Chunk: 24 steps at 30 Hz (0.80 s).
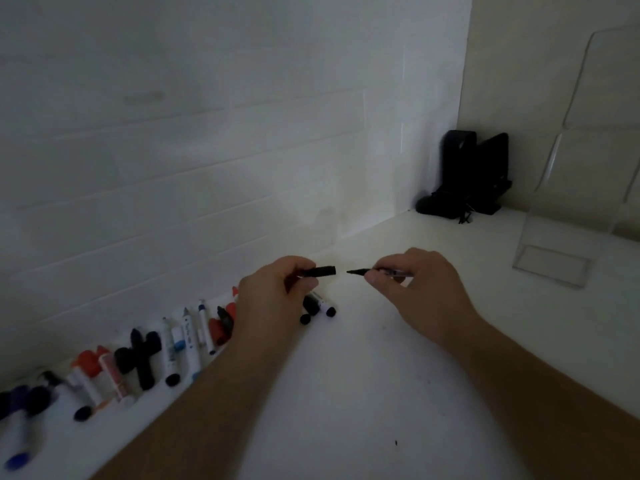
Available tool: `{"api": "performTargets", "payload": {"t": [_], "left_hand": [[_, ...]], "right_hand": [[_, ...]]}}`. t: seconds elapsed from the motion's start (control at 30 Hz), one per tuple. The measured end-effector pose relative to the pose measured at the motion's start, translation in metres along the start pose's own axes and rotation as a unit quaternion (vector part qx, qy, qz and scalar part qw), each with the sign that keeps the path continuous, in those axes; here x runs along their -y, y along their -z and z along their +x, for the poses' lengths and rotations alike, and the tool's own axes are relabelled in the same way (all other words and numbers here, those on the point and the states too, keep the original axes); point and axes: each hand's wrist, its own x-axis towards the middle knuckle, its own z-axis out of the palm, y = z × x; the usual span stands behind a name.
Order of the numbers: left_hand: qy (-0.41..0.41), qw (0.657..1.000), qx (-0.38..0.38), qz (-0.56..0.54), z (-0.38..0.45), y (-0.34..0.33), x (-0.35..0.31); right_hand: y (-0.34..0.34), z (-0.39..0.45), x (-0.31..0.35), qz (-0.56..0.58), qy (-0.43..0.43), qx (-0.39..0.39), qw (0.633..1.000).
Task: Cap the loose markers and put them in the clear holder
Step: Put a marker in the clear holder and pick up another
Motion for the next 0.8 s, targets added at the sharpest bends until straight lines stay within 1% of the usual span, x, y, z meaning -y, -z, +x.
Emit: {"api": "performTargets", "payload": {"t": [0.07, 0.13, 0.3, 0.43, 0.6, 0.67, 0.8], "left_hand": [[-0.006, 1.0, -0.001, 0.017, -0.003, 0.002, 0.0], [-0.005, 1.0, -0.001, 0.008, -0.005, 0.004, -0.003], [-0.035, 0.999, 0.016, 0.031, -0.012, 0.002, -0.011], [-0.044, 0.997, 0.018, 0.053, -0.014, 0.0, -0.016], [-0.054, 0.997, 0.016, 0.051, -0.015, 0.001, -0.018], [-0.064, 0.996, 0.03, 0.058, -0.015, 0.0, -0.017], [-0.082, 0.993, 0.064, 0.057, -0.02, -0.005, -0.017]], "right_hand": [[-0.002, -0.001, 0.001, -0.015, 0.003, -0.004, 1.0], [-0.002, -0.002, 0.0, -0.021, 0.006, -0.01, 1.0], [-0.001, -0.006, 0.003, -0.027, 0.002, -0.02, 0.999], [0.001, -0.007, 0.004, -0.033, -0.005, -0.015, 0.999], [0.001, -0.009, 0.006, -0.043, -0.002, 0.007, 0.999], [0.001, -0.011, 0.007, -0.048, 0.013, 0.018, 0.999], [0.003, -0.014, 0.014, -0.029, 0.077, 0.045, 0.996]]}}
